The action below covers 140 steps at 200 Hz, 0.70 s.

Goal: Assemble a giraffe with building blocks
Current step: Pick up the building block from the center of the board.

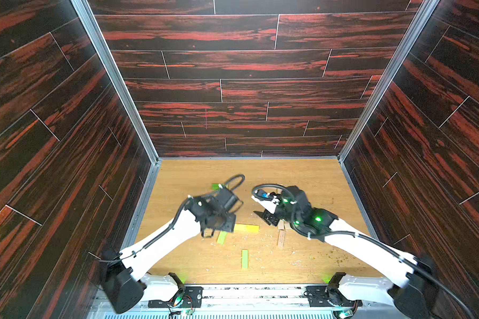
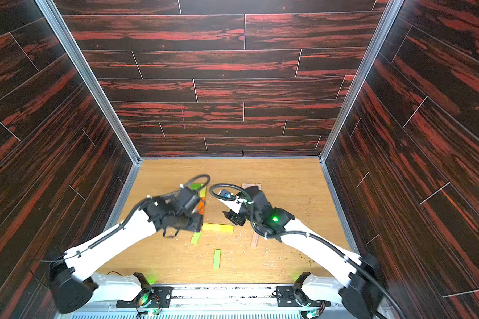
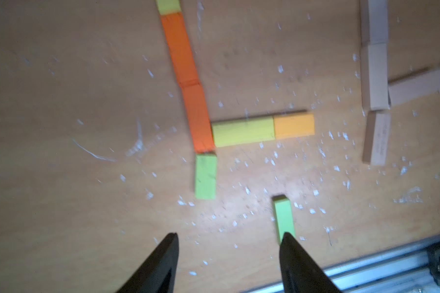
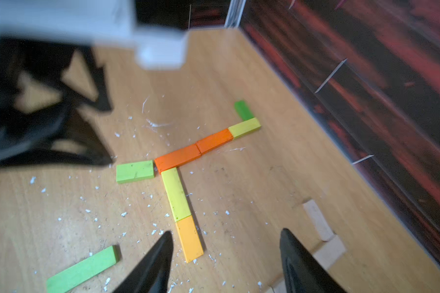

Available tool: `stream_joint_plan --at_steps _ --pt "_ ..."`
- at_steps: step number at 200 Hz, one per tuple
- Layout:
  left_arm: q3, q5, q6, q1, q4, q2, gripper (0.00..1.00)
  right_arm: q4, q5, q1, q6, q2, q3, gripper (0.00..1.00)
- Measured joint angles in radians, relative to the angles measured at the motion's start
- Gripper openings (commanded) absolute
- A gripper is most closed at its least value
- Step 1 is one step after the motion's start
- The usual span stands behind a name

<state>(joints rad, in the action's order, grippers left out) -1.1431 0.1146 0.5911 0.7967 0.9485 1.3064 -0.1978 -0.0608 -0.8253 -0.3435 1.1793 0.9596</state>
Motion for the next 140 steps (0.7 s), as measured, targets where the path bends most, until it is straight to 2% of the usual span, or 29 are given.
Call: stream_joint_plan --at_steps 33,66,87,107,140 --pt "0.113 0.006 0.137 0.096 -0.04 0.001 0.73 0.012 0.039 0.006 0.038 -0.144 -0.083 0.66" --pt "0.146 0.01 0.256 0.181 -0.109 0.031 0.78 -0.001 0.11 0.007 0.101 -0.258 -0.177 0.65" --pt "0.146 0.008 0.325 0.248 -0.175 0.104 0.78 -0.03 0.124 0.007 0.147 -0.324 -0.24 0.65" --pt "0.145 -0.004 0.373 0.301 -0.234 0.198 0.74 -0.05 0.124 0.007 0.182 -0.379 -0.277 0.64" --pt "0.138 -0.037 0.423 0.339 -0.278 0.349 0.74 -0.057 0.118 0.007 0.208 -0.403 -0.28 0.64"
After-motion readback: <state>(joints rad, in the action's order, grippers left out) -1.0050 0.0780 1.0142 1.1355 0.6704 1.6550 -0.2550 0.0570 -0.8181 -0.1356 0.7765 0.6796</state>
